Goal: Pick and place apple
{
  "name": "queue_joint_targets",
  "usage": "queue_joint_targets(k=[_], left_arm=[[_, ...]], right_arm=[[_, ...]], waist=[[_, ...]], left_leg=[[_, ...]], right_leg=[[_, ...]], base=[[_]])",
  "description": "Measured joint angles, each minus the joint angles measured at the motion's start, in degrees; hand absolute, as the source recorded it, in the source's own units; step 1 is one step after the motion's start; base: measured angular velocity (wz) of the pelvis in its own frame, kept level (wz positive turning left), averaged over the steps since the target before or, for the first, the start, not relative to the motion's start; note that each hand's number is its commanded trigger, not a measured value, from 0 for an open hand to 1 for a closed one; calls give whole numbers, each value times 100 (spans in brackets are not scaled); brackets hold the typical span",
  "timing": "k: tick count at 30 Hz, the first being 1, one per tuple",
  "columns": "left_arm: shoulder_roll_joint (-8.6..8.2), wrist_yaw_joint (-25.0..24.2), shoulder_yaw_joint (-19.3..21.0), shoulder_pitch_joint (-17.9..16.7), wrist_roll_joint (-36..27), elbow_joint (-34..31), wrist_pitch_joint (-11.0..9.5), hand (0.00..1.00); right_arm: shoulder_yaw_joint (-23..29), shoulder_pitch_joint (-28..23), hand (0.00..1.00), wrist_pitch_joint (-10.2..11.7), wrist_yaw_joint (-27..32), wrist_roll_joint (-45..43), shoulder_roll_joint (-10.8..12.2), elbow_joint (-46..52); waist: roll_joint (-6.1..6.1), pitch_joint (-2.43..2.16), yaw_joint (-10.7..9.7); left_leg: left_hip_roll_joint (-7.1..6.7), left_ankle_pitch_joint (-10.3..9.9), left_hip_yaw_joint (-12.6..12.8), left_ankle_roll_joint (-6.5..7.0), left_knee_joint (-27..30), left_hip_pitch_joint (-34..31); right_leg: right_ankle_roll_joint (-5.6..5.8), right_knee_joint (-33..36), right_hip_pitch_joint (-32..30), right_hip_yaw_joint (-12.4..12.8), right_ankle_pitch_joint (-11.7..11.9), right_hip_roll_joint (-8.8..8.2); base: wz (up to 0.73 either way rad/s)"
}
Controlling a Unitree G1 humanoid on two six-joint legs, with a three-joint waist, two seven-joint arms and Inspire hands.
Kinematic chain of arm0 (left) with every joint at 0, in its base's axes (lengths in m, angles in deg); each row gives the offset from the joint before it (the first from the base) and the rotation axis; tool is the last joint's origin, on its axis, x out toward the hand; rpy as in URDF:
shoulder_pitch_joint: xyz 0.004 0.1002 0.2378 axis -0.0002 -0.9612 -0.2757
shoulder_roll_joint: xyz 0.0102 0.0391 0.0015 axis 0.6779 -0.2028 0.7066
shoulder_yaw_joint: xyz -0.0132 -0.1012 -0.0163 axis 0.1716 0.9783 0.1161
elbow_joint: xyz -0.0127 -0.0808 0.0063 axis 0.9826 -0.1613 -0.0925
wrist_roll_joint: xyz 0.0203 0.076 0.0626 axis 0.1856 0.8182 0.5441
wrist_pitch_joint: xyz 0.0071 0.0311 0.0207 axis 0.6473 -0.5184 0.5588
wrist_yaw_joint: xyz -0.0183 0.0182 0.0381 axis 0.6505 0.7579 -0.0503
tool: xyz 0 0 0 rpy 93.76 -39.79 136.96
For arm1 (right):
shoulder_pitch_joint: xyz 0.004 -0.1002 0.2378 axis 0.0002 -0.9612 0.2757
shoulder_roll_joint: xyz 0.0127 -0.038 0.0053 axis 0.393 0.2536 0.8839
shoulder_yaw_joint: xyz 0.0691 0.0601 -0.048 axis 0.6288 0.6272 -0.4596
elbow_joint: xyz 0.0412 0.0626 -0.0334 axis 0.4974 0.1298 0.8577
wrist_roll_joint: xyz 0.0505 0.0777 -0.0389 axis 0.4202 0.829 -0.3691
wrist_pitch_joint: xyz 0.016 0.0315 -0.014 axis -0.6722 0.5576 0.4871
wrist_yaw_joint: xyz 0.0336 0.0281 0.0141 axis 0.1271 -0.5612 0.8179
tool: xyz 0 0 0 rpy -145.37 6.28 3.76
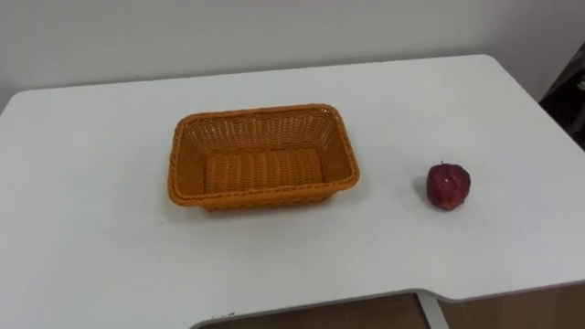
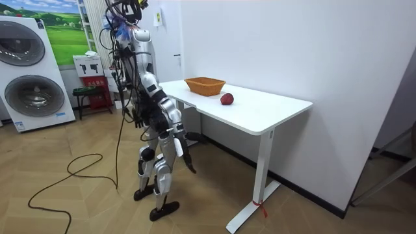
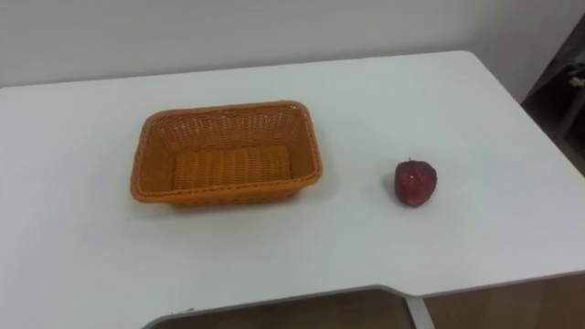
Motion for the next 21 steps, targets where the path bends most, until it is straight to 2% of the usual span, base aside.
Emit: queue_joint_targets(k=[4, 7, 12, 14, 16, 18, 21], left_arm=[[35, 0, 4, -4, 109, -27, -32, 0], [69, 1, 39, -19, 172, -124, -37, 0], [88, 90, 94, -76, 286, -262, -128, 0], [88, 106, 58, -80, 284, -292, -168, 0], [86, 106, -34, -87, 304, -306, -174, 0], [103, 111, -37, -90, 427, -243, -238, 0], [117, 115, -180, -66, 508, -211, -241, 0]], right_arm=[[217, 22, 0, 216, 593, 91, -35, 391], [364, 2, 0, 305, 1165, -41, -61, 1272], [408, 22, 0, 760, 2130, -1082, -190, 2550], [295, 28, 0, 835, 2459, -1545, -192, 2860], [184, 33, 0, 862, 2793, -1968, -193, 3294], [80, 53, 0, 915, 3058, -2811, -195, 3716], [-197, 52, 0, 948, 3212, -3726, -249, 4065]], waist=[[-12, 8, 11], [-33, 8, -14], [-64, 10, -11], [-99, -12, 27], [-77, -22, 39], [-55, -35, 49], [-32, -25, 117]], left_leg=[[0, 1, 16, 1, 42, -40], [-12, 1, 13, 1, 64, -133], [-15, 1, -82, 2, 135, -198], [-15, 5, -99, 2, 135, -277], [-18, 19, -97, 7, 131, -363], [-18, 24, -97, 9, 128, -399], [-13, 24, -99, 8, 123, -421]], right_leg=[[2, 95, -44, 31, -7, -1], [6, 92, -137, 72, -23, -5], [6, 86, -151, -30, -23, -20], [4, 103, -235, -43, -21, -17], [-1, 127, -332, -33, -16, -18], [-4, 156, -354, -38, -11, -17], [-5, 171, -396, -36, -11, -15]], base=[[-6], [-4], [10], [5], [0], [0], [-2]])
